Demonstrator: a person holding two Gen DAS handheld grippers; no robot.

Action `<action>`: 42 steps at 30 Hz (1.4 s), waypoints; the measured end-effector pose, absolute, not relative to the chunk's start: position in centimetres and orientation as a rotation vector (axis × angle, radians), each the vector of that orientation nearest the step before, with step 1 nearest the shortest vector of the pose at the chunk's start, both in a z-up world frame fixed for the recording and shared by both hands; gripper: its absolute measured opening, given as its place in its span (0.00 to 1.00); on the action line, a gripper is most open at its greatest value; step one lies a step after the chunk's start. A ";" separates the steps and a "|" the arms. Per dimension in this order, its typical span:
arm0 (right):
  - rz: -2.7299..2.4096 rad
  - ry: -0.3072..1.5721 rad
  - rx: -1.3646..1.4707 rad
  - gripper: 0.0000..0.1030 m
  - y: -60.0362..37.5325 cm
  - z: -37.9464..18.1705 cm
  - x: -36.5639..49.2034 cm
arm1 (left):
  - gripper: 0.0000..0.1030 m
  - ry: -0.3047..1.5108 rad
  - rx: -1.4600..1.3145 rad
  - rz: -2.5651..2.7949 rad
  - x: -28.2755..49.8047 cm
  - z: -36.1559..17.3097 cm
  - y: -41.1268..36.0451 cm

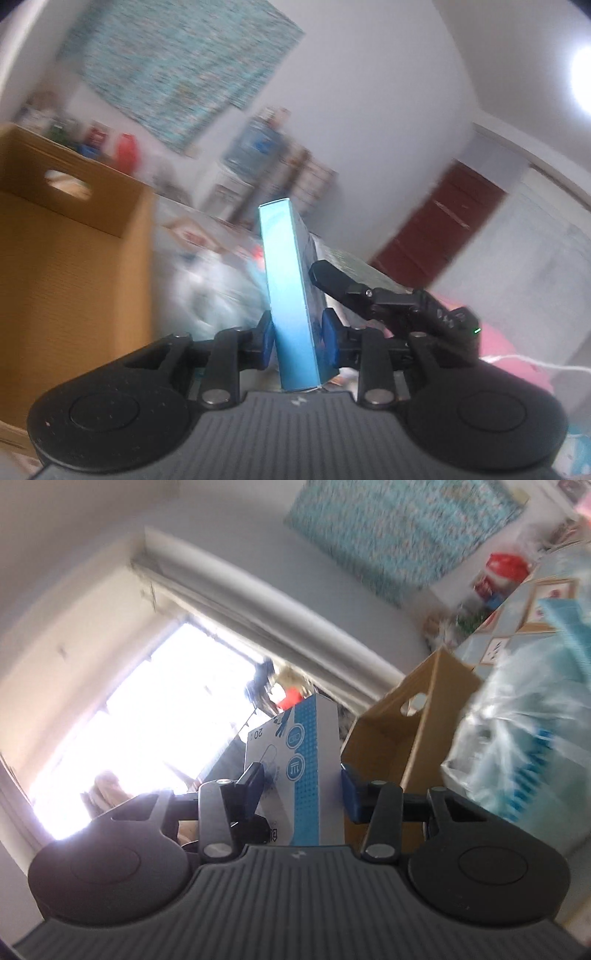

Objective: Organize soft objects
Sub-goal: 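Lift the blue box with the right gripper and carry it over the cardboard box, then lower the blue box into the cardboard box and open the right gripper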

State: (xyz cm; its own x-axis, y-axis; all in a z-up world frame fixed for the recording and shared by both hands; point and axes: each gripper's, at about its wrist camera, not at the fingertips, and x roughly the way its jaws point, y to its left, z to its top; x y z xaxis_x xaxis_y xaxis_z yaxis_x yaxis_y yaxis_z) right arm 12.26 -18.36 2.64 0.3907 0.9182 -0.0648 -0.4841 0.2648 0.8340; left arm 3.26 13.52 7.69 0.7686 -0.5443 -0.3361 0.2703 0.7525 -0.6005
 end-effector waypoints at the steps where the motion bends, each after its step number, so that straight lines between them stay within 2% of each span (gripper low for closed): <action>1: 1.032 0.655 0.799 0.42 -16.6 3.3 13.0 | 0.31 0.528 -0.549 -0.434 3.6 8.0 14.4; 12: 0.879 0.904 0.663 0.44 0.4 5.4 23.9 | 0.40 0.674 -0.545 -0.144 15.2 9.4 25.9; 14: 0.826 0.908 0.608 0.45 3.1 5.5 26.4 | 0.47 0.702 -0.523 -0.064 17.5 8.7 27.4; 15: 0.793 0.915 0.591 0.49 4.0 5.5 27.2 | 0.55 0.720 -0.520 -0.009 18.6 8.3 28.2; 16: 0.773 0.933 0.569 0.51 5.0 5.0 28.1 | 0.59 0.733 -0.522 0.029 19.2 7.9 29.0; 18: 0.744 0.964 0.535 0.52 6.5 4.4 28.7 | 0.59 0.763 -0.536 0.109 20.1 7.0 29.8; 25: 0.739 0.980 0.300 0.53 10.3 4.6 29.3 | 0.60 0.754 -0.549 0.128 17.1 7.2 30.2; 30: 0.706 1.080 0.084 0.54 14.8 5.4 30.2 | 0.64 0.738 -0.521 0.082 12.6 7.6 28.6; 31: 0.692 1.094 0.050 0.55 14.9 5.3 30.3 | 0.64 0.739 -0.519 0.077 11.6 7.5 28.2; 33: 0.636 1.143 -0.025 0.74 17.1 4.8 30.7 | 0.64 0.736 -0.509 0.063 10.0 7.4 27.5; 34: 0.617 1.165 -0.041 0.77 17.7 4.2 31.4 | 0.65 0.731 -0.500 0.059 9.4 7.3 27.0; 38: 0.543 1.225 -0.120 0.79 19.4 1.4 32.0 | 0.65 0.699 -0.451 0.081 6.8 6.5 25.7; 42: 0.526 1.369 -0.075 0.79 19.8 -2.2 34.0 | 0.65 0.675 -0.385 0.138 4.8 6.0 24.6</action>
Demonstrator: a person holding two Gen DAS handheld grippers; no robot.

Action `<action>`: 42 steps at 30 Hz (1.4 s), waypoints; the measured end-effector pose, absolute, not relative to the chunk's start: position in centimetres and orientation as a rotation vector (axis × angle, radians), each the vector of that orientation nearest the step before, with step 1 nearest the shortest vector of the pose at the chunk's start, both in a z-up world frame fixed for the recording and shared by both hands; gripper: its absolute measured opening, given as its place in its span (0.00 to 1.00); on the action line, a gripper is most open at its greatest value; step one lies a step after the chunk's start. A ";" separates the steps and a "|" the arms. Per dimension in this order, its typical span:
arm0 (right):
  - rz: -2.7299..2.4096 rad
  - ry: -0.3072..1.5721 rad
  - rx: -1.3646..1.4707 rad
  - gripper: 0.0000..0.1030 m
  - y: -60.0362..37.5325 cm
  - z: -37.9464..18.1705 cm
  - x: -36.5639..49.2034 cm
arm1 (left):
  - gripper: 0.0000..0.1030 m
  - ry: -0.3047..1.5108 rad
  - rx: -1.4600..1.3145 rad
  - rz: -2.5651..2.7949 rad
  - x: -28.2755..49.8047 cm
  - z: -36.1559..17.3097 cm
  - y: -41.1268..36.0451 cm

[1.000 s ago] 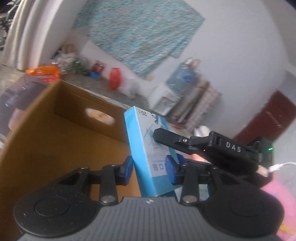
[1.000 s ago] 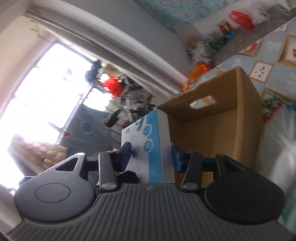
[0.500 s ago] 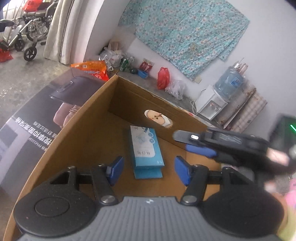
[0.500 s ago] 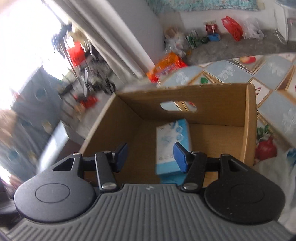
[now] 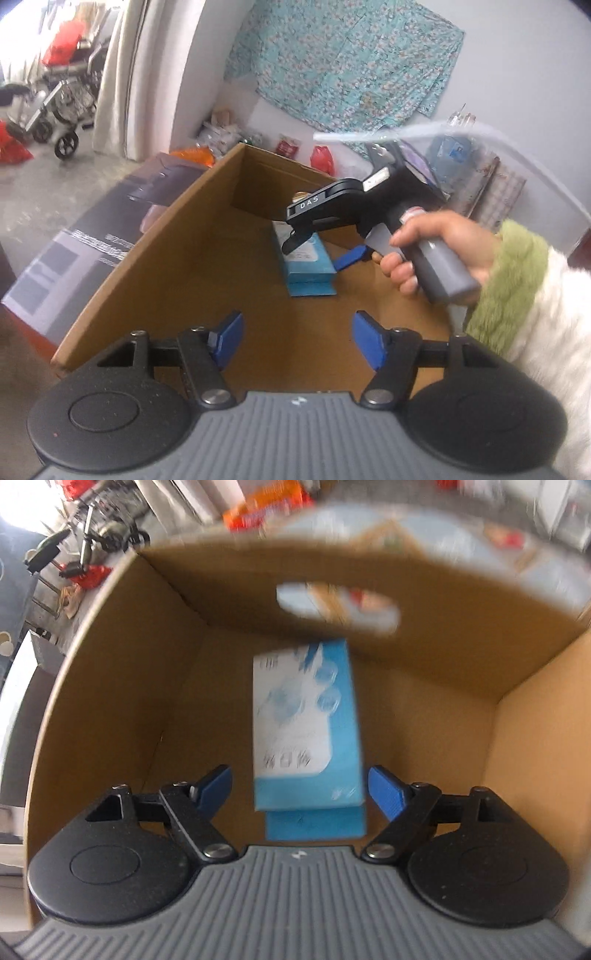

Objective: Organize soft objects
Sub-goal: 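Lower the blue box into the cardboard box and open the right gripper, then withdraw the right gripper and move it to the light blue towel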

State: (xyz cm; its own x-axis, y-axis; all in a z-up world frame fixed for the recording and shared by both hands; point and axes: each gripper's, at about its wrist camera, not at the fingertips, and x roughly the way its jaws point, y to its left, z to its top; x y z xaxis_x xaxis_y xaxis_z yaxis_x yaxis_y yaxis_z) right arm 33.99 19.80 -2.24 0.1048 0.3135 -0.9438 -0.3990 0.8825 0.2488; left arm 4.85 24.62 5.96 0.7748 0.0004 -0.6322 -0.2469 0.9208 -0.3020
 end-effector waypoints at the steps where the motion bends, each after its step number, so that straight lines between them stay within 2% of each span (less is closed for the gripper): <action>1: 0.522 1.394 -0.046 0.79 19.9 -2.8 33.9 | 0.65 0.668 -0.375 0.140 4.3 5.8 24.4; 7: 0.528 1.466 0.146 0.80 20.5 -4.4 33.9 | 0.65 0.635 -0.323 0.118 2.7 5.5 22.1; 19: 0.575 1.420 0.383 0.80 21.0 -5.3 33.9 | 0.65 0.630 -0.303 0.080 2.3 4.0 19.5; 24: 0.625 1.388 0.388 0.81 21.0 -5.5 34.1 | 0.67 0.626 -0.289 0.082 2.2 4.0 18.9; 35: 0.752 1.320 0.469 0.92 19.0 -4.0 34.9 | 0.70 0.618 -0.278 0.081 2.1 3.9 18.0; 42: 0.690 1.264 0.422 0.92 16.8 -2.3 34.7 | 0.72 0.603 -0.286 0.082 1.6 4.2 17.7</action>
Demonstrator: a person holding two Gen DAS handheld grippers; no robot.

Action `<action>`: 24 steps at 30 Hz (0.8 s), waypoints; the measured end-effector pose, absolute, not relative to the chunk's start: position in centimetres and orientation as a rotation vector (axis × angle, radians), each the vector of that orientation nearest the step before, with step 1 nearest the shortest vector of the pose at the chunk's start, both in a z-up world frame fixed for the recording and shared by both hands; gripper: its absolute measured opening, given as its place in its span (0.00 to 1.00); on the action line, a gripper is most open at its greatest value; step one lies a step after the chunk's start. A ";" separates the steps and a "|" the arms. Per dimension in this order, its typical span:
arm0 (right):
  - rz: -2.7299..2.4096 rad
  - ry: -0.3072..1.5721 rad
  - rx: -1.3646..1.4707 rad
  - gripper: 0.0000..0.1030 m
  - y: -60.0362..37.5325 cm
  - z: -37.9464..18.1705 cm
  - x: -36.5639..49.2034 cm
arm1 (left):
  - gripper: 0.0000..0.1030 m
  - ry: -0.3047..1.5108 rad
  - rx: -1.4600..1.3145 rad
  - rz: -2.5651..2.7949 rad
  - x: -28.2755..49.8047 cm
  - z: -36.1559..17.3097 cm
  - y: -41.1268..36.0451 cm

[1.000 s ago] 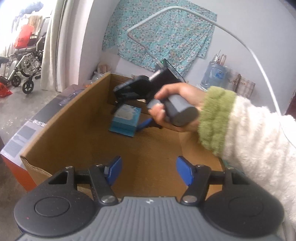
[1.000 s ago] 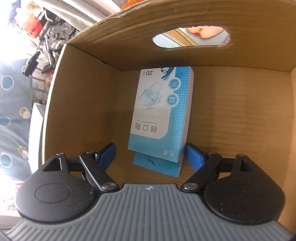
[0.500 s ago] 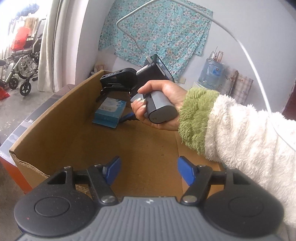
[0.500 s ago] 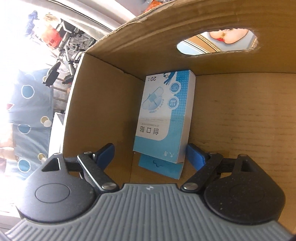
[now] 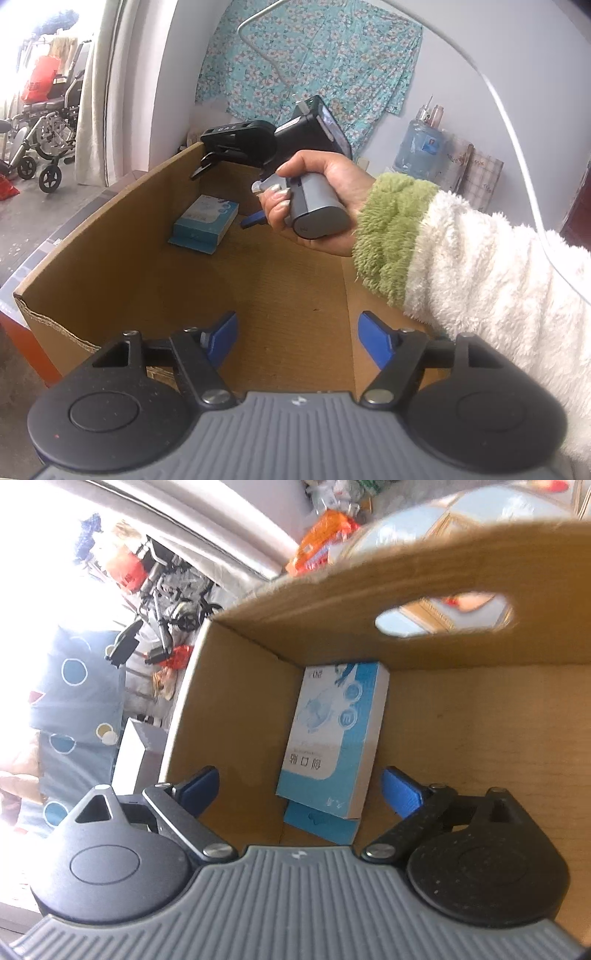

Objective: Organize soft objects
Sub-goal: 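Withdraw the right gripper and move it to the light blue towel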

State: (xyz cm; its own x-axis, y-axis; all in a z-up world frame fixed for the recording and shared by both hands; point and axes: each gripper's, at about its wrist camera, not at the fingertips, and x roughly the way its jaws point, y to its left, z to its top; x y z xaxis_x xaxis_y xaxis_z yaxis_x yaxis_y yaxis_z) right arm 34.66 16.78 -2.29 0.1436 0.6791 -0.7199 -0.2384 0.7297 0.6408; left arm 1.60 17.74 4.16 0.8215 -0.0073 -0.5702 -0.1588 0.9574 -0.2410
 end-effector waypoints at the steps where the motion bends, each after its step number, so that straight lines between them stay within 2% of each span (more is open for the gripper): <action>1: 0.702 1.251 0.438 0.92 16.1 -1.6 34.5 | 0.72 0.598 -0.284 0.080 1.5 4.3 17.6; 7: 0.886 1.188 0.631 0.92 11.6 4.5 32.1 | 0.77 0.551 -0.251 0.053 0.6 5.4 16.2; 11: 0.995 1.106 0.664 0.92 5.5 9.0 29.0 | 0.82 0.521 -0.223 0.007 -0.1 6.3 14.6; 15: 1.005 1.009 0.591 0.92 -2.3 13.1 25.2 | 0.89 0.497 -0.195 -0.070 -0.4 7.1 12.2; 18: 0.903 0.929 0.490 0.92 -9.3 15.2 22.3 | 0.99 0.489 -0.175 -0.130 -0.2 7.4 10.0; 24: 0.652 0.834 0.452 0.94 -23.1 15.8 17.7 | 1.00 0.487 -0.122 -0.234 2.1 7.7 4.3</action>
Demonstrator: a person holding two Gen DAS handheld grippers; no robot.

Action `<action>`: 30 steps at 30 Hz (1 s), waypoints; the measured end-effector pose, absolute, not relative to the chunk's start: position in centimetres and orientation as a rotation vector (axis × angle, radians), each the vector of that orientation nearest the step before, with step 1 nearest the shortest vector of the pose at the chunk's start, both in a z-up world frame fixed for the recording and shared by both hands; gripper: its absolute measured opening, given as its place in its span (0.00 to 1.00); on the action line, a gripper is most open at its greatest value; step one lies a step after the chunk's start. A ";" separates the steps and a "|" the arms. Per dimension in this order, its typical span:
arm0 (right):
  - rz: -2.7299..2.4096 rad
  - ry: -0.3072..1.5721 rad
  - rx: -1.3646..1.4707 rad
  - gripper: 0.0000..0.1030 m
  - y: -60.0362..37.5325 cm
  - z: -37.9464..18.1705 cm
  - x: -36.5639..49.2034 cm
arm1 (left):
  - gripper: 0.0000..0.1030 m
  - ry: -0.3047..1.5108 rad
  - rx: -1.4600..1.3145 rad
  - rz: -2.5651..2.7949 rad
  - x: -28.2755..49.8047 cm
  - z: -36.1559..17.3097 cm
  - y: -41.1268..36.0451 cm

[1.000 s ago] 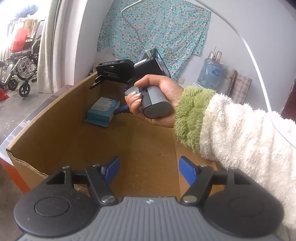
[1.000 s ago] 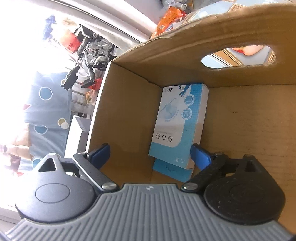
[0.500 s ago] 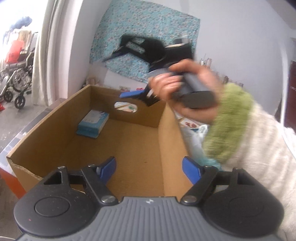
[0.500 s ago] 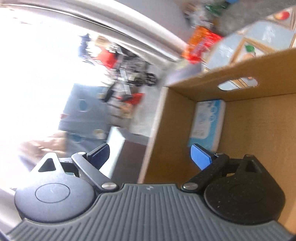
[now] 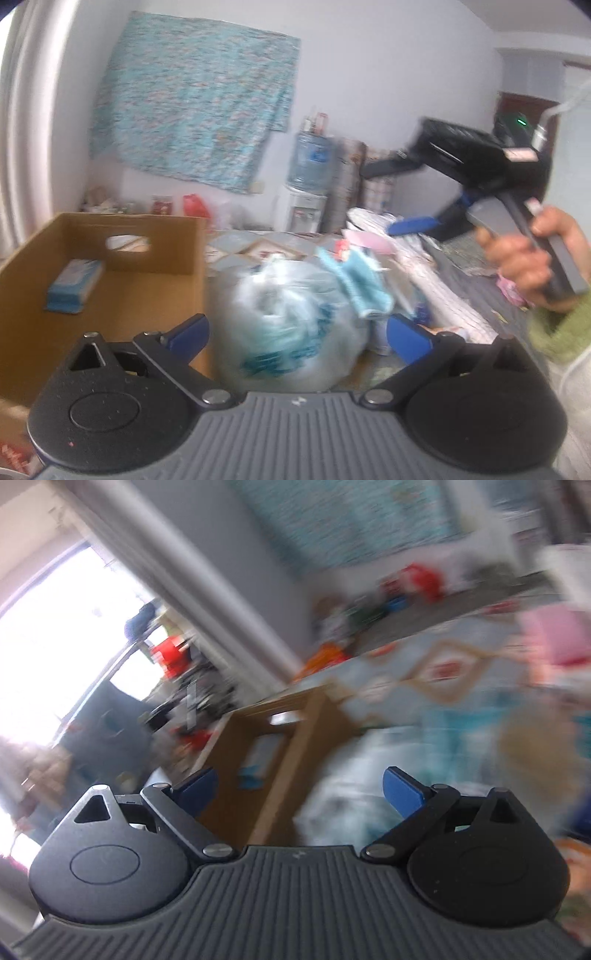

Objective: Organize soft objects
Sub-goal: 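Withdraw the right gripper and move it to the light blue towel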

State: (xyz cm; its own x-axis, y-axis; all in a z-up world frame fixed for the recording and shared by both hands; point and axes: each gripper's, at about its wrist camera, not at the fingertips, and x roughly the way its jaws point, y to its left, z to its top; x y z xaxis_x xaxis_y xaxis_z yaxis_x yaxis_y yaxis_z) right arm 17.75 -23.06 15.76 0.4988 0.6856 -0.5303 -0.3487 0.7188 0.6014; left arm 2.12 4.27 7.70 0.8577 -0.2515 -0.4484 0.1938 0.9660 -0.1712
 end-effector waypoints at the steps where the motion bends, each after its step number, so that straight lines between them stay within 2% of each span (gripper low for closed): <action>1: 0.623 0.829 0.459 0.94 -24.8 15.4 17.3 | 1.00 0.491 -0.118 -0.249 2.4 7.6 3.4; 6: 0.506 0.809 0.537 0.94 -31.9 12.4 16.1 | 1.00 0.504 -0.087 -0.343 5.1 7.1 -1.6; 14: 0.502 0.839 0.645 0.93 -34.5 6.7 17.3 | 0.99 0.516 -0.030 -0.344 9.3 5.7 -6.0; 16: 0.534 0.854 0.677 0.89 -33.8 5.5 17.8 | 0.96 0.524 -0.024 -0.326 10.5 5.5 -6.3; 19: 0.565 0.876 0.707 0.78 -33.2 3.4 18.1 | 0.89 0.554 -0.026 -0.329 12.2 5.0 -6.5; 22: 0.591 0.912 0.741 0.63 -32.8 2.0 18.4 | 0.80 0.605 -0.010 -0.341 13.9 4.4 -7.0; 24: 0.604 0.932 0.765 0.52 -32.6 1.3 18.6 | 0.80 0.638 -0.001 -0.349 14.9 3.8 -7.5; 30: 0.609 0.931 0.815 0.50 -32.3 0.0 19.2 | 0.82 0.684 0.001 -0.380 16.3 2.9 -8.4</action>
State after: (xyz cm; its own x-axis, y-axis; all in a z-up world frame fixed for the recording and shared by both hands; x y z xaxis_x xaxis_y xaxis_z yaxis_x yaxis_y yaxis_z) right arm 19.16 -32.25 0.03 0.4733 0.7564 -0.4515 -0.1108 0.5596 0.8213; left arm 16.32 -8.39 2.85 0.7091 -0.3425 -0.6163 0.3429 0.9313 -0.1229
